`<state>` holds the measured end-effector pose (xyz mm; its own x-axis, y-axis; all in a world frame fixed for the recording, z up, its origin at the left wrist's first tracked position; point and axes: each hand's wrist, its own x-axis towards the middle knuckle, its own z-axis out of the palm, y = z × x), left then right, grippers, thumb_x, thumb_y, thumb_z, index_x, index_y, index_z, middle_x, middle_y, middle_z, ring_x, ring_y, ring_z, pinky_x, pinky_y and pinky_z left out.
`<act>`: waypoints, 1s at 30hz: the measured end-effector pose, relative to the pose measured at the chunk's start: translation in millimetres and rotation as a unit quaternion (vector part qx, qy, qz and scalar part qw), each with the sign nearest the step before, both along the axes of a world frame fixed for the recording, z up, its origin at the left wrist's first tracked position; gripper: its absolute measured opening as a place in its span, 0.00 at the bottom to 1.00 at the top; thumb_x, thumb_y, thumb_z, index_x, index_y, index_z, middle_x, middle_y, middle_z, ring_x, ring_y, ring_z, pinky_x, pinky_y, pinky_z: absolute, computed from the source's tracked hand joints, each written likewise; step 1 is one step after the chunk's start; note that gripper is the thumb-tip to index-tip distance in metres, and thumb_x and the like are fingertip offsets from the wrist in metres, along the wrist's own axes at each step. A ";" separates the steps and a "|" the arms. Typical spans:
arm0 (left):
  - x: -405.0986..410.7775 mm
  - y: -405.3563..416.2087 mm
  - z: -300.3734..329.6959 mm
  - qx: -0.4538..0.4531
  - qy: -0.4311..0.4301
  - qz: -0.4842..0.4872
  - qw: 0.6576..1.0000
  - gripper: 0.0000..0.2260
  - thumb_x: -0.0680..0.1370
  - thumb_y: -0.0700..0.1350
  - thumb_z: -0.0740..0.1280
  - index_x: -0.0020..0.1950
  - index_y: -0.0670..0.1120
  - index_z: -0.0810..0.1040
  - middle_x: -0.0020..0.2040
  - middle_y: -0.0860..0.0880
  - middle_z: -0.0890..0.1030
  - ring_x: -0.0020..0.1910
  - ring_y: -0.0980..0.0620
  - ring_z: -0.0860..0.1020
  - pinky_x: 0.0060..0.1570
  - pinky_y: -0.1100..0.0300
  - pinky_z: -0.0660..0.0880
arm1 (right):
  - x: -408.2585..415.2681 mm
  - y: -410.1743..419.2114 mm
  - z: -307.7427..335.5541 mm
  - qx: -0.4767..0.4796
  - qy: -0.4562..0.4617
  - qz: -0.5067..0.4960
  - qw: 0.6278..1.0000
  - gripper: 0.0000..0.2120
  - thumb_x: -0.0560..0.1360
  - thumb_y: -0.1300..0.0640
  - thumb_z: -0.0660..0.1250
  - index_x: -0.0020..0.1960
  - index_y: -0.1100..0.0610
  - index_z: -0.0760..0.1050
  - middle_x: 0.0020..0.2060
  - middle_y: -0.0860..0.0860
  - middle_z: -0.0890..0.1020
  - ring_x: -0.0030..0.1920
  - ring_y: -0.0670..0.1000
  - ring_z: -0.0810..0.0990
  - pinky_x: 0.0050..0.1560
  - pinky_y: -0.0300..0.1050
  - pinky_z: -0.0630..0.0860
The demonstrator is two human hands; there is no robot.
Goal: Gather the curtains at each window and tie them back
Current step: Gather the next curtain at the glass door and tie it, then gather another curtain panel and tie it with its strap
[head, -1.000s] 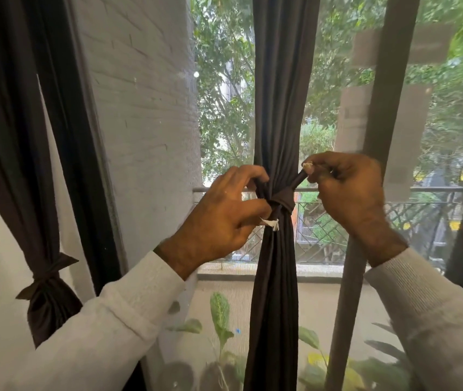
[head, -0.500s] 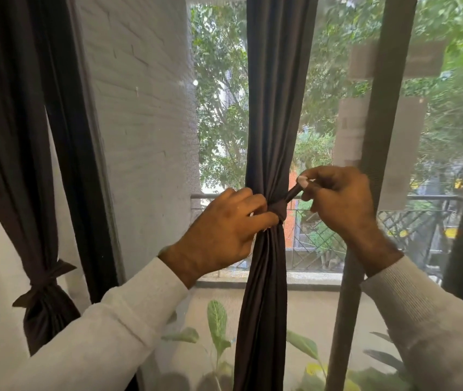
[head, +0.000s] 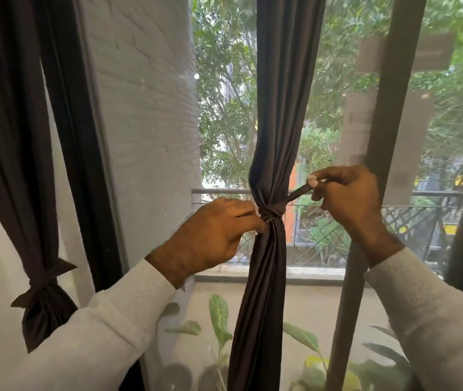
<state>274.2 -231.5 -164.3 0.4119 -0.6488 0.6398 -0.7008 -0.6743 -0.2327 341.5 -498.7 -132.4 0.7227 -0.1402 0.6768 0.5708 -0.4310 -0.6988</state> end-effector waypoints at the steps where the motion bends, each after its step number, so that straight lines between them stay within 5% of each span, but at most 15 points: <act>1: -0.4 2.0 0.3 -0.002 0.009 0.003 1.000 0.19 0.73 0.28 0.68 0.58 0.44 0.85 0.52 0.47 0.82 0.50 0.44 0.80 0.50 0.47 0.78 | 0.3 1.2 -1.4 0.005 0.003 -0.003 1.000 0.05 0.78 0.56 0.76 0.51 0.56 0.89 0.33 0.53 0.87 0.26 0.49 0.81 0.25 0.36 0.73; 6: 2.3 -4.2 11.0 -0.016 0.045 -0.022 0.999 0.08 0.79 0.41 0.71 0.58 0.49 0.84 0.47 0.53 0.82 0.47 0.49 0.78 0.49 0.47 0.78 | -0.9 7.4 -11.6 -0.037 0.019 0.044 0.998 0.03 0.79 0.57 0.75 0.52 0.54 0.86 0.34 0.52 0.86 0.26 0.46 0.81 0.28 0.40 0.76; 9: 1.4 -28.6 20.8 -0.096 0.092 -0.063 0.989 0.12 0.83 0.50 0.72 0.66 0.53 0.82 0.43 0.57 0.82 0.42 0.54 0.80 0.45 0.51 0.80 | -3.7 -0.1 -23.8 -0.069 0.030 0.047 0.996 0.09 0.79 0.57 0.76 0.59 0.53 0.83 0.34 0.52 0.86 0.27 0.51 0.83 0.30 0.44 0.79; 14: 17.7 -93.1 23.5 -0.227 0.184 -0.128 0.948 0.11 0.85 0.44 0.68 0.67 0.54 0.78 0.47 0.52 0.83 0.41 0.52 0.85 0.44 0.48 0.85 | -20.8 -34.0 -50.7 -0.124 0.082 0.007 0.989 0.04 0.79 0.55 0.76 0.53 0.53 0.83 0.34 0.51 0.87 0.28 0.49 0.84 0.33 0.43 0.82; 19: 33.1 -176.4 18.9 -0.186 0.165 -0.094 0.964 0.14 0.84 0.41 0.66 0.70 0.48 0.76 0.64 0.48 0.80 0.56 0.49 0.81 0.54 0.55 0.79 | -28.9 -108.1 -64.8 -0.198 0.082 -0.041 0.976 0.08 0.79 0.54 0.75 0.43 0.44 0.81 0.34 0.46 0.85 0.32 0.46 0.85 0.40 0.52 0.86; 22: 47.0 -224.7 17.8 -0.150 0.165 -0.064 0.973 0.13 0.83 0.45 0.68 0.68 0.49 0.77 0.64 0.48 0.81 0.55 0.48 0.81 0.56 0.53 0.78 | -29.4 -166.9 -66.6 -0.250 0.095 -0.084 0.960 0.05 0.79 0.50 0.74 0.44 0.45 0.82 0.34 0.42 0.83 0.33 0.42 0.83 0.44 0.48 0.84; 30: 70.6 -372.0 31.1 -0.150 0.148 -0.013 0.977 0.14 0.82 0.52 0.71 0.66 0.51 0.78 0.63 0.49 0.81 0.53 0.46 0.83 0.56 0.50 0.80 | -38.8 -347.2 -39.3 -0.297 0.092 -0.186 0.932 0.10 0.77 0.45 0.73 0.42 0.50 0.82 0.36 0.45 0.83 0.38 0.49 0.82 0.43 0.47 0.80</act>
